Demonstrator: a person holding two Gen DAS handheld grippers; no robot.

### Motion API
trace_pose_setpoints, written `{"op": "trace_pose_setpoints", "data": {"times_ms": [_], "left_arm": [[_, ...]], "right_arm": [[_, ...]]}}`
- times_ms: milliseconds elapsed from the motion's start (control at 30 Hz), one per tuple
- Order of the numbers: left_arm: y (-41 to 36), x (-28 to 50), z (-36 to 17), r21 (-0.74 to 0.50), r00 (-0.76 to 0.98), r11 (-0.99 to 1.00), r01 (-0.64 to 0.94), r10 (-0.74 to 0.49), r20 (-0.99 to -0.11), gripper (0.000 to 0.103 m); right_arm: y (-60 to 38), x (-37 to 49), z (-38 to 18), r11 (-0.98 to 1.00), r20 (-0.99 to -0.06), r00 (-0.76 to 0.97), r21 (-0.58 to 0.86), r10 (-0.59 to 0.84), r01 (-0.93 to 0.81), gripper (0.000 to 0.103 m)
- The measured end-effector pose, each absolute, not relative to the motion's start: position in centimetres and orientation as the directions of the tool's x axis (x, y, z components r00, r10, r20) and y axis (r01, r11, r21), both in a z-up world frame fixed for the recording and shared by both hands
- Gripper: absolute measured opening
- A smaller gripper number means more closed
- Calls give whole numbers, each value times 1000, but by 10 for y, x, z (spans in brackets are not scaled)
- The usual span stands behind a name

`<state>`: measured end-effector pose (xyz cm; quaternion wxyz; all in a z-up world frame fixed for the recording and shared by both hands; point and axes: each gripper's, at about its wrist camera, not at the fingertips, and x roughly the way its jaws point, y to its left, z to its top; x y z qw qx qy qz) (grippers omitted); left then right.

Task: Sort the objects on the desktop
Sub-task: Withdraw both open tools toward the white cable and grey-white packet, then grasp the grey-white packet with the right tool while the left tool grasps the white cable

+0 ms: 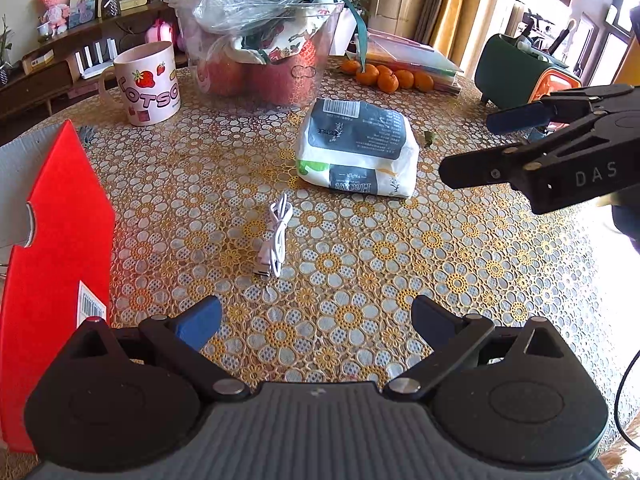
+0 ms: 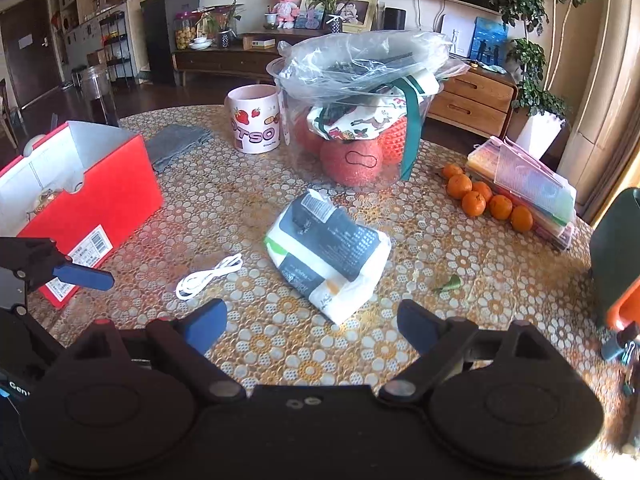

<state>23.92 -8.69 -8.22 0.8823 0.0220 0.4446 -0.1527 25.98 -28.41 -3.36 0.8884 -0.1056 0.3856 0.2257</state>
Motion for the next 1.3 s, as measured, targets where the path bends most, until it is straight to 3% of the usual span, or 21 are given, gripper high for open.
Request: {"op": "trace_pose_setpoints", "data": {"times_ms": [533, 567, 633, 767, 800, 1000, 1300], "left_arm": [[-88, 301, -107, -79, 544, 959, 273, -221, -810, 100], [-89, 302, -109, -74, 541, 960, 269, -214, -814, 98], [-88, 305, -113, -87, 527, 958, 272, -224, -820, 85], [-89, 304, -113, -62, 542, 959, 277, -210, -814, 77], [-89, 304, -113, -62, 545, 958, 281, -213, -811, 70], [-92, 300, -110, -35, 555, 951, 306, -209, -805, 43], [-99, 296, -109, 4, 559, 943, 333, -194, -806, 26]], "right_arm": [[-237, 356, -80, 802, -769, 571, -133, 287, -582, 93], [-235, 358, -83, 799, -769, 572, -140, 285, -585, 93], [-232, 361, -88, 795, -772, 567, -138, 288, -591, 93], [-228, 364, -98, 793, -783, 552, -131, 286, -595, 92], [-228, 365, -100, 794, -787, 546, -124, 287, -595, 92], [-231, 359, -104, 811, -799, 526, -85, 292, -579, 69], [-243, 332, -99, 869, -815, 523, -49, 251, -492, 37]]}}
